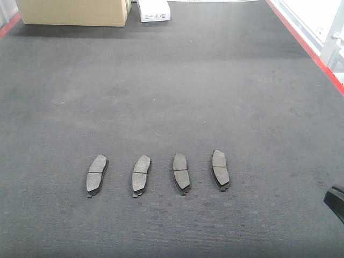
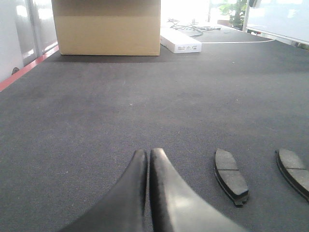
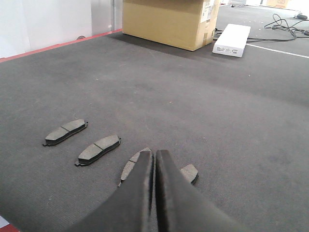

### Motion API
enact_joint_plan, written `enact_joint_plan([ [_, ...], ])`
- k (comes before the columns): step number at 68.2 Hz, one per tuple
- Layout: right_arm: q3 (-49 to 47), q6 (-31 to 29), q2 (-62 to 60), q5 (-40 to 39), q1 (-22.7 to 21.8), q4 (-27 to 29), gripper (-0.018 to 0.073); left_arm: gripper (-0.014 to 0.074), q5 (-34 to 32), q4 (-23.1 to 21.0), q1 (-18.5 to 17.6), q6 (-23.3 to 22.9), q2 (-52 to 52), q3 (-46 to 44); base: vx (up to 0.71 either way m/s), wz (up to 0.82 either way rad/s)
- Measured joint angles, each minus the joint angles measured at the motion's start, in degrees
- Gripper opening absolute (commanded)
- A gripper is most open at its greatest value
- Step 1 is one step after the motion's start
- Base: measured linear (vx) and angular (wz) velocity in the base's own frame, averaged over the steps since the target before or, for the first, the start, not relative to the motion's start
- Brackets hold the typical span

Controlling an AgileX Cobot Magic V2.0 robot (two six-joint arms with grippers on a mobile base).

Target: Move and align brake pads A on conveyor

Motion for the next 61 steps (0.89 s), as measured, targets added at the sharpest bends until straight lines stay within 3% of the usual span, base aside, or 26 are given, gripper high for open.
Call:
enact_joint_plan([
  [35, 0.0, 0.0, 0.0, 0.0, 0.0, -0.1, -0.0003, -0.0006, 0.0, 0.0, 0.0, 0.0, 0.0, 0.0, 0.0, 0.0],
  [45, 0.0, 3.4, 0.0, -0.1, -0.5, -0.2, -0.0003, -0.0006, 0.0, 0.0, 0.0, 0.0, 0.0, 0.0, 0.0, 0.0],
  [52, 0.0, 6.3, 0.0, -0.5, -3.8, -0.3, -0.0003, -0.0006, 0.0, 0.0, 0.0, 0.0, 0.0, 0.0, 0.0, 0.0],
  [61, 0.2, 7.2, 0.0, -0.7, -11.6, -0.5, -0.0003, -0.0006, 0.0, 0.0, 0.0, 0.0, 0.0, 0.0, 0.0, 0.0],
])
